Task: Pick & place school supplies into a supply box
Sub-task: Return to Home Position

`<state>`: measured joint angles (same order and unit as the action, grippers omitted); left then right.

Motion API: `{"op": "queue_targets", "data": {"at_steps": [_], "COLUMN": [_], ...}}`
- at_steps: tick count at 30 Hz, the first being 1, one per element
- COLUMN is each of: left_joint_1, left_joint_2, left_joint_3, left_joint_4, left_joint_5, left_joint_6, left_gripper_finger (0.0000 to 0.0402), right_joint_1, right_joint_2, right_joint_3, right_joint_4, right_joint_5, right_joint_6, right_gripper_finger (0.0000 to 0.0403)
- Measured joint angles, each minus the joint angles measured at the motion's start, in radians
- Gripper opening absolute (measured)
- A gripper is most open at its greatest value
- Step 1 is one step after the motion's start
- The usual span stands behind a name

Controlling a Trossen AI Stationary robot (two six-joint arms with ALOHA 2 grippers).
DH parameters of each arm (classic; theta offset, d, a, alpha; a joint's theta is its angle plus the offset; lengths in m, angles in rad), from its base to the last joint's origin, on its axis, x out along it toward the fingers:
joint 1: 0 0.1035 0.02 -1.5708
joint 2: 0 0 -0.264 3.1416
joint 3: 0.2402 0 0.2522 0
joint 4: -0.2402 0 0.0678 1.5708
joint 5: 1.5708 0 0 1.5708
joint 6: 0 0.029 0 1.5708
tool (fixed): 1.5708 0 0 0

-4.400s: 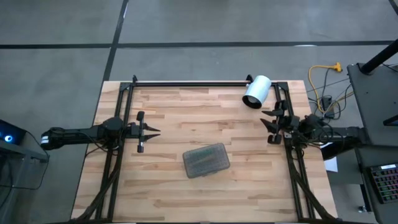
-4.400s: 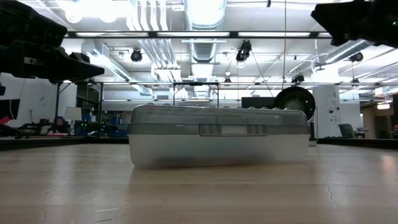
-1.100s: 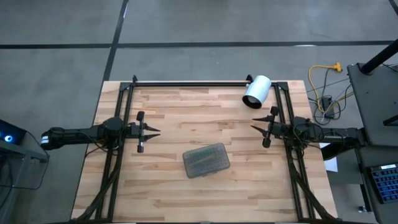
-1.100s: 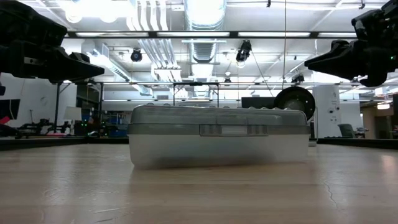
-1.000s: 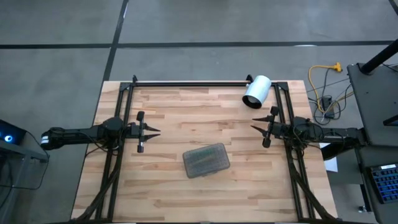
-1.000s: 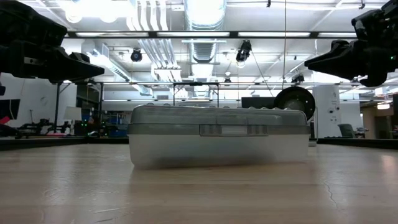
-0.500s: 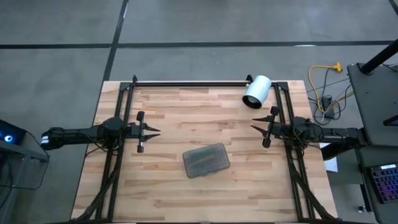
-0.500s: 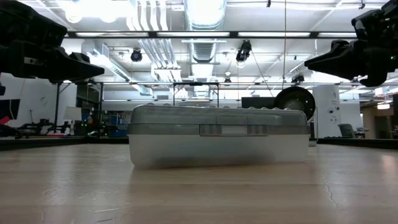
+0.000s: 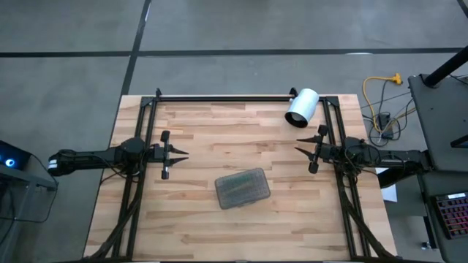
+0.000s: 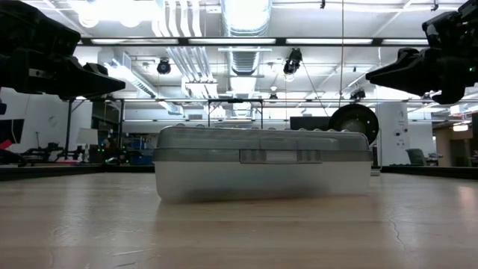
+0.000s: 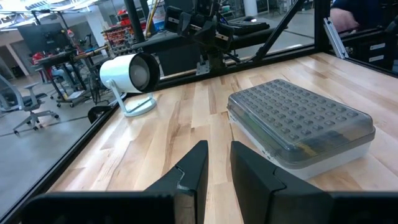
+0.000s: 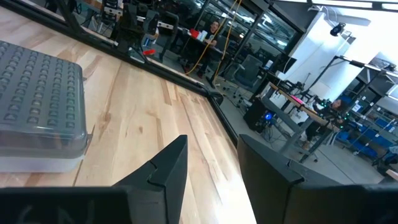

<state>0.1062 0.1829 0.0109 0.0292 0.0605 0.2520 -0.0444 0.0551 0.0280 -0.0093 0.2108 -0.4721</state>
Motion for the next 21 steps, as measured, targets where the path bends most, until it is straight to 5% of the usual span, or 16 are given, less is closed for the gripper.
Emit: {"op": "queue_targets", "data": {"at_steps": [21], "left_joint_1": [0.000], "left_joint_2": [0.000], "left_joint_3": [0.000], "left_joint_4": [0.000], "left_joint_5": [0.000], "left_joint_6": [0.000], "left_gripper_finger": [0.0054], "right_joint_1": [0.000], "right_joint_2": [0.000], "right_joint_3": [0.000], "right_joint_4": [0.000], "right_joint_5": [0.000], "right_joint_6": [0.000], "right_gripper_finger": [0.0129]}}
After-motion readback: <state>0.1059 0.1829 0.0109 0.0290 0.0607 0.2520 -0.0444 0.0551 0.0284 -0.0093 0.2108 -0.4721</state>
